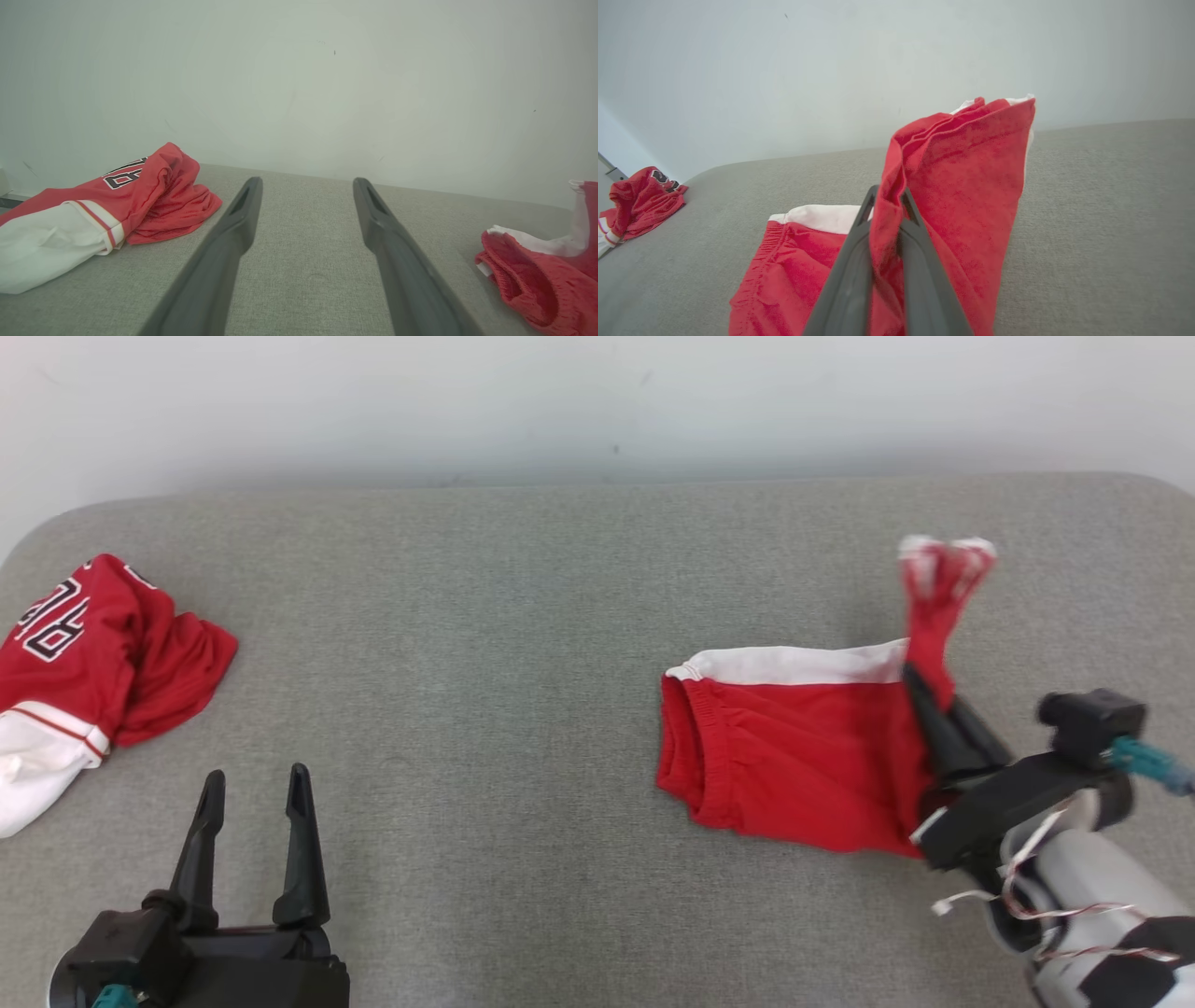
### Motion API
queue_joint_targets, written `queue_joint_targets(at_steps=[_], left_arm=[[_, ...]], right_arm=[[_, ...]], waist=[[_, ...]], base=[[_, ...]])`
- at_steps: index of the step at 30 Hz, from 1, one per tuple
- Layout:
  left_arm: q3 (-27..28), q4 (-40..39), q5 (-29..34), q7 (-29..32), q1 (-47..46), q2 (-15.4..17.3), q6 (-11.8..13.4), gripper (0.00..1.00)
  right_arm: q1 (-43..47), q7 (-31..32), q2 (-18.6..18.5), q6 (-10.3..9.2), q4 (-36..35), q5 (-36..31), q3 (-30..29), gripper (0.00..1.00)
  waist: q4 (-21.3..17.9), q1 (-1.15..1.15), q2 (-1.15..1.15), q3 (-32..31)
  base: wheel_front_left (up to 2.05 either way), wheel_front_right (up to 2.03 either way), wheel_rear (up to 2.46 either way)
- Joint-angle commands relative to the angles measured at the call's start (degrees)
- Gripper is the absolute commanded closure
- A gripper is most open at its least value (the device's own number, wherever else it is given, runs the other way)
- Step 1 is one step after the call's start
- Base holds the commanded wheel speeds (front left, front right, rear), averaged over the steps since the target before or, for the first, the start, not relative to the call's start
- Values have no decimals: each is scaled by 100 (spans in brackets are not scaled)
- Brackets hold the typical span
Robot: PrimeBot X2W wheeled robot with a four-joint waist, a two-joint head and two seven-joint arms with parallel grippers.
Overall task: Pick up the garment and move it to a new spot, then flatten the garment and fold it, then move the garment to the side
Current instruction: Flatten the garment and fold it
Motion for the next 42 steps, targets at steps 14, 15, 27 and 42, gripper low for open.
queue_joint_targets(at_steps=[14,15,27,42], left_arm=[[-257,95,-174,-2,-71,2,11,0],[-256,106,-183,-2,-77,3,3,0],[-207,182,-117,-2,-40,3,-1,0],[-203,154,-68,-2,-118,3,-64,0]], right_arm=[[470,21,962,-14,-128,-893,615,100],[541,16,1047,-14,-80,-880,629,100],[756,-24,1055,-15,-161,-1367,52,0],[1266,-17,965,-14,-305,-2134,-1904,100]], waist=[[555,0,0,81],[575,0,0,88],[417,0,0,41],[380,0,0,121]], base=[[0,0,0],[0,0,0],[0,0,0],[0,0,0]])
